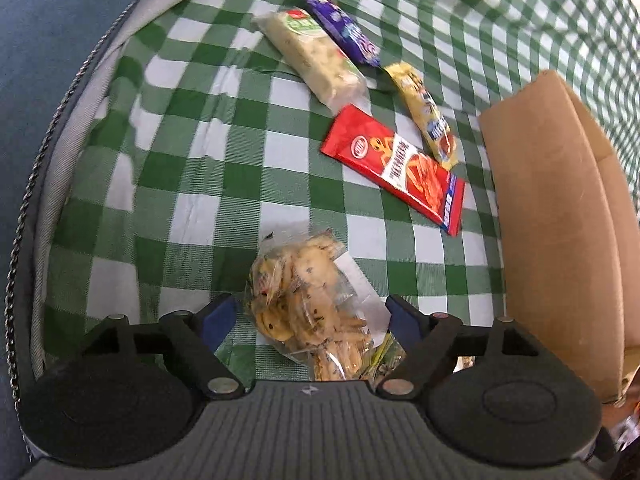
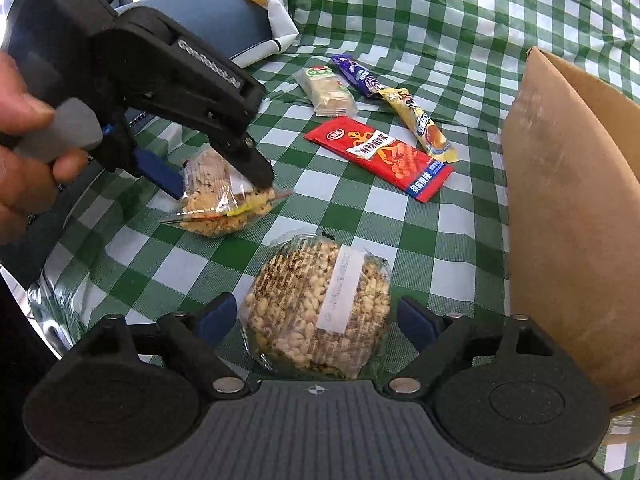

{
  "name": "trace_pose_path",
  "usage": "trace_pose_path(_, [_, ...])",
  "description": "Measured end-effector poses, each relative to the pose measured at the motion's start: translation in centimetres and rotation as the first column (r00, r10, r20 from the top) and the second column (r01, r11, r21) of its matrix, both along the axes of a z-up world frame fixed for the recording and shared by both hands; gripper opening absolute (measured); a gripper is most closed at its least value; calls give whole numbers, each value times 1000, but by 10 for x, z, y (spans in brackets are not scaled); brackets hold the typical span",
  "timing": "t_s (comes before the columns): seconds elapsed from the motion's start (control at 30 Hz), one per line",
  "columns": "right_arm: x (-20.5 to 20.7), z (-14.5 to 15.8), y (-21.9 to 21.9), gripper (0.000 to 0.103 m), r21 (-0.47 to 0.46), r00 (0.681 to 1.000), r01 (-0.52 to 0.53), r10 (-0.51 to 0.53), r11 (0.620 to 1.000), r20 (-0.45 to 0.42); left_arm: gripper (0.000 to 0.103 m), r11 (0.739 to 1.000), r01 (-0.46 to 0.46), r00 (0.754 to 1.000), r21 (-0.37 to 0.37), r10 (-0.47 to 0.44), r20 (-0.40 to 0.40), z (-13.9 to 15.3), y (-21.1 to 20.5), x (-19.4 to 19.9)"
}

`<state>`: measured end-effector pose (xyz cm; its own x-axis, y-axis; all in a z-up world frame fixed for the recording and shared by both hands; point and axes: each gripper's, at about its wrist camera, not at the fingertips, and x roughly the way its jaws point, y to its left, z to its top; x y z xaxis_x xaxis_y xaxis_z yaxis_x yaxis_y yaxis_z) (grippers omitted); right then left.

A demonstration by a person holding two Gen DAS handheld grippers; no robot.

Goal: Organize snacks
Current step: 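Carry the cookie bag with the left tool while the right tool carries the peanut cake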

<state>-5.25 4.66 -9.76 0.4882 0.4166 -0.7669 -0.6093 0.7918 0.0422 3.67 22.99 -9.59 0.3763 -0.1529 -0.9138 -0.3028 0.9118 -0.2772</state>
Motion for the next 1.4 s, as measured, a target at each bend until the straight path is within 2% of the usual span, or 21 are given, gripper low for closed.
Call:
trace_pose_path(0.23, [9,-6,2,89,-6,1000,-3,3,1000,-6,85,997,58,998,56,-57,-18,-5,-14,7])
trace_pose_path(0.53, [7,-6,4,87,-25,1000,-16,17,1000,13,85,996,59,998,63,-58,-18,-6,-15,8])
trace_pose_path(0.67, [5,-4,3,83,-21,1000,-21,21,1000,22,79,997,55,998,55,-55,-1,-4,-14,7])
trace_pose_path(0.73, [4,-3,2,83,-20,999,-29,30,999,32,78,996,39,999,77,-40,12,0,-12,6])
trace_pose_path(0.93, [0,14,-3,83,-16,989,12,-9,1000,147,76,998,-26,996,65,21,83,13,-4,3])
trace_pose_path(1.1, [-5,31,-8,83,-37,960,49,-37,998,279,76,996,-74,983,43,66,169,28,2,-3])
trace_pose_path(1.2, [-10,40,-11,83,-48,939,52,-33,997,343,76,990,-127,966,56,111,234,40,8,-8])
trace_pose_path(1.4, [-12,67,-27,82,-33,895,63,-43,997,444,76,980,-197,923,10,182,340,60,18,-16])
